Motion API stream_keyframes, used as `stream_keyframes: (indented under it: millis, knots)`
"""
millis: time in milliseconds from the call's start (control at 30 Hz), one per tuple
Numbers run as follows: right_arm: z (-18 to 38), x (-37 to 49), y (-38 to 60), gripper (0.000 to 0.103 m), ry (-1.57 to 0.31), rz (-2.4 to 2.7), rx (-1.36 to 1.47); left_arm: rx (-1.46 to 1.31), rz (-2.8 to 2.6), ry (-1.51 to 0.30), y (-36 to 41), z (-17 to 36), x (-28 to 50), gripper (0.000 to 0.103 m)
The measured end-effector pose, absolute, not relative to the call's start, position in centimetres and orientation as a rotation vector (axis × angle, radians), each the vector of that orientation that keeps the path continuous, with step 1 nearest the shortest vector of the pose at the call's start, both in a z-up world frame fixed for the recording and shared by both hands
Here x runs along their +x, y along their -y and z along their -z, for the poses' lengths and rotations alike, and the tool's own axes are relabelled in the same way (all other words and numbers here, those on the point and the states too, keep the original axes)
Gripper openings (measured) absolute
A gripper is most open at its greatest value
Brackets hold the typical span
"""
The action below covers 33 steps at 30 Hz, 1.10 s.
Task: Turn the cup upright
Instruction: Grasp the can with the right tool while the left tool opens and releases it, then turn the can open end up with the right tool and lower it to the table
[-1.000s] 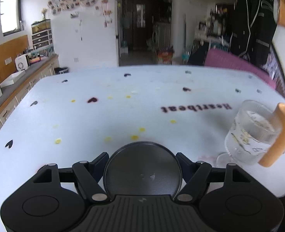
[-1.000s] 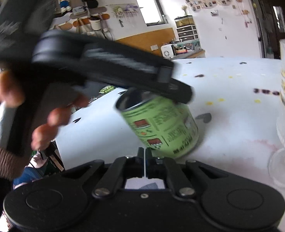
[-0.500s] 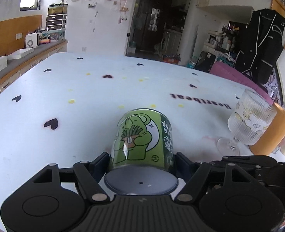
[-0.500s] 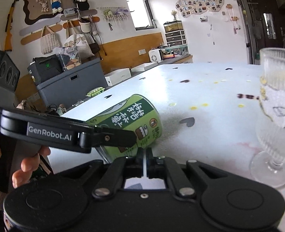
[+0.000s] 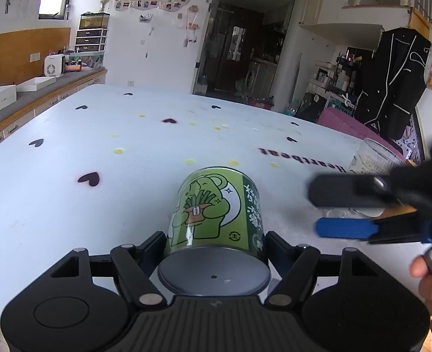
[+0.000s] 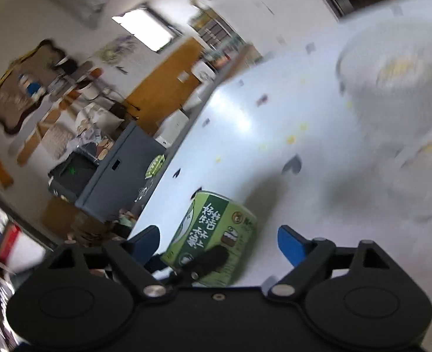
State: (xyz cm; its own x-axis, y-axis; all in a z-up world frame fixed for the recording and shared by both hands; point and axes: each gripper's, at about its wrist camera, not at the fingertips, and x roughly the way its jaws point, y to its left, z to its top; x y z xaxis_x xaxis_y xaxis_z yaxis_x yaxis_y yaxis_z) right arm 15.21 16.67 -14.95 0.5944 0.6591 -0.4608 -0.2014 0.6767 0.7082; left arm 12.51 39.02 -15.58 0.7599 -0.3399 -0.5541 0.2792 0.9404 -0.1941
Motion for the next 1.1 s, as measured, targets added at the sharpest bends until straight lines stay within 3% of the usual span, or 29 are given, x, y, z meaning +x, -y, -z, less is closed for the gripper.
stream_keyframes:
  millis: [267, 467, 600, 733, 900, 1100]
  knots:
    - [18.5, 18.8, -19.5, 0.087, -0.968, -0.494, 0.864, -0.066, 0.365, -0.608, -39.4, 15.6, 10.8, 0.074]
    - [19.0, 19.3, -20.6, 0.077, -1.008, -0.506, 0.857, -0.032, 0.380, -0.601, -39.4, 15.6, 10.3, 0.074]
    - [17.8, 18.7, -21.1, 0.077, -0.948, -0.539, 0.773, -0.045, 0.389, -0.589, -39.6, 15.5, 10.3, 0.074]
    - [14.8, 17.2, -21.6, 0.077, -0.771, -0.524, 0.543, -0.064, 0.403, -0.571, -39.6, 15.5, 10.0, 0.080]
    - [12.4, 15.2, -22.3, 0.077, -0.587, -0.487, 0.271, -0.044, 0.410, -0.539, -39.3, 15.1, 9.2, 0.080]
    - [11.9, 13.5, -23.3, 0.076, -0.511, -0.484, 0.057, -0.049, 0.393, -0.573, -39.0, 16.4, 9.3, 0.079]
